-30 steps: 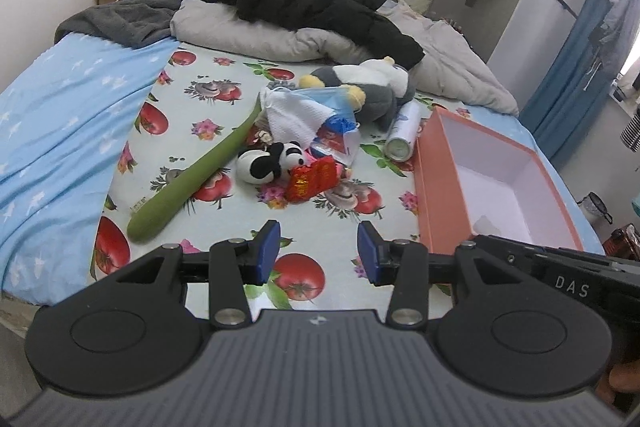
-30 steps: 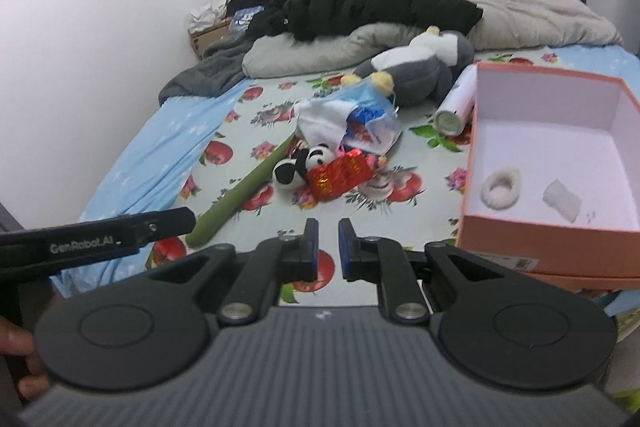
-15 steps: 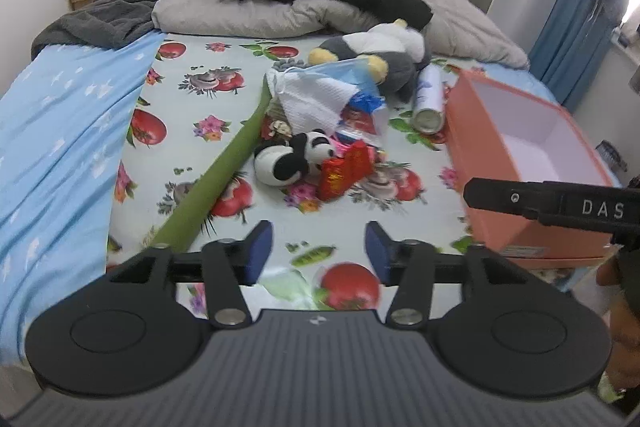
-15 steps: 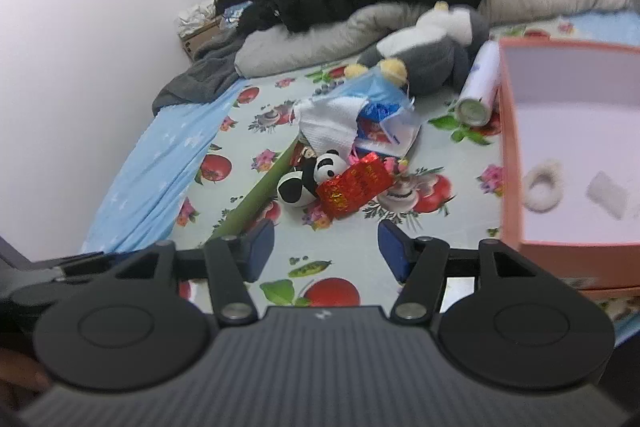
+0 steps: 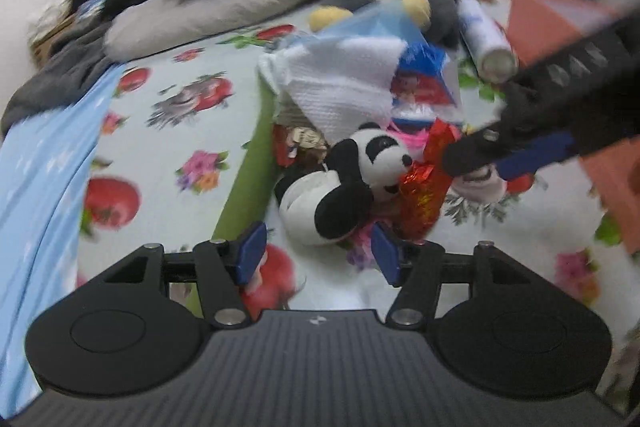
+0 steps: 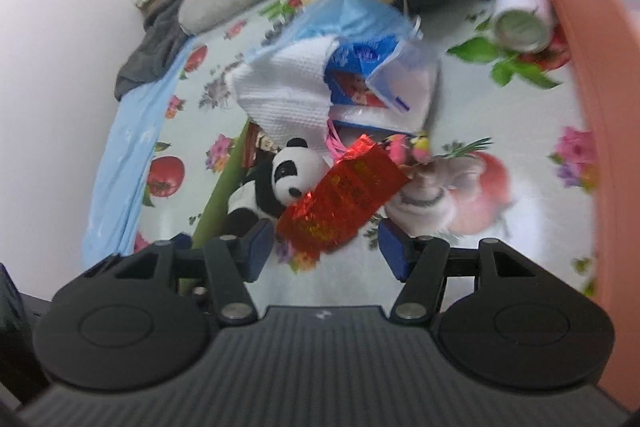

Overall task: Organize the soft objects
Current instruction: 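Grasp the panda plush with the left tool while the right tool grasps the red foil packet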

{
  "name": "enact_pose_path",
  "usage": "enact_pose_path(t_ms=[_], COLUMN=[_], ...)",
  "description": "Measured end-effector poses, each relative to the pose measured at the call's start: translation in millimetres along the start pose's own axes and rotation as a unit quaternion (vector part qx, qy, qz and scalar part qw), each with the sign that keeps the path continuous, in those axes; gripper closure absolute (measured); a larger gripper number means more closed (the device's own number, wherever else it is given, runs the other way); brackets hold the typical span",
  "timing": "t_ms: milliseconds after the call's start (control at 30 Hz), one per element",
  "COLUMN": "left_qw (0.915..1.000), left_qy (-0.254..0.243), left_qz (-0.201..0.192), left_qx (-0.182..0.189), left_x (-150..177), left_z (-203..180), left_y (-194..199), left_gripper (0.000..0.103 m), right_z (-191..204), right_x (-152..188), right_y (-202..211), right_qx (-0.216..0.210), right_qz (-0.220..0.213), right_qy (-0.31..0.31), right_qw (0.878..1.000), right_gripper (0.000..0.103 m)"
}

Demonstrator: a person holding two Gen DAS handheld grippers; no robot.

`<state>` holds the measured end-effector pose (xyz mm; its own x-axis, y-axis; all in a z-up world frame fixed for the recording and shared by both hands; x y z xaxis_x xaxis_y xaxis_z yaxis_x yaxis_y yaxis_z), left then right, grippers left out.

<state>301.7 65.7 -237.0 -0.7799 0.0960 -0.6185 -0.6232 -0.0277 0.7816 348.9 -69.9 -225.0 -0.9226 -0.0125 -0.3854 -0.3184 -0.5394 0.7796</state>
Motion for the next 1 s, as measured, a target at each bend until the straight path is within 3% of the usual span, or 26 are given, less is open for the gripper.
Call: enact_pose_path(t_ms=[167,300,467,667,833,1000], left_qw=[0.9976,0.9901,0.9861,0.9914,0.9987,0.9985], left_qy=[-0.066,-0.137,-0.158,-0.122,-0.024,0.04], left_qz=[0.021,0.032,0.052,0.036,0.028,0.024], left_qx=[0.005,-0.003,0.007,0.03,0.036,0.027], left_x=[-2.8,-4.0,-10.2,-16.4,-15.3,-4.2], left_z=[-6.6,-14.5,-12.0,-1.3,14.0,15.1], left_y=[-29.7,-42.6,-57.8,-64.3,-57.5,-39.9], left_gripper=[0.039,0.039,0.04,0.048,0.051,0.051], right_z=[-3.0,-4.6,-4.0,-3.9,-1.5,-1.6], right_x=[-4.5,-7.3,-11.5,-5.0,3.4,14.4], right_y=[-37.1,-49.1,-56.0,-58.9,-52.0,-43.7], right_qx=[-0.003,0.014,0.03,0.03,0.015,0.013], right_qz=[0.052,0.075,0.097,0.095,0.071,0.06], right_qy=[-0.029,-0.03,-0.027,0.021,0.108,0.176], right_qw=[0.998,0.997,0.994,0.995,0.992,0.982], right_gripper=[0.042,0.042,0.043,0.042,0.043,0.044])
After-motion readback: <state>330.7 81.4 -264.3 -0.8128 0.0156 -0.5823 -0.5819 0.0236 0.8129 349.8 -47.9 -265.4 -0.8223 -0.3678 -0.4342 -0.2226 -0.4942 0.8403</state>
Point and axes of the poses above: each gripper's, at about its wrist camera, not at the fingertips, and y roughly against the way its jaws point, z to its left, x to its underside, the point moved 7 cm from there along -y, roughly the way its jaws point, and after that the axes turned 5 degrees about y, right-handed, at the moved point
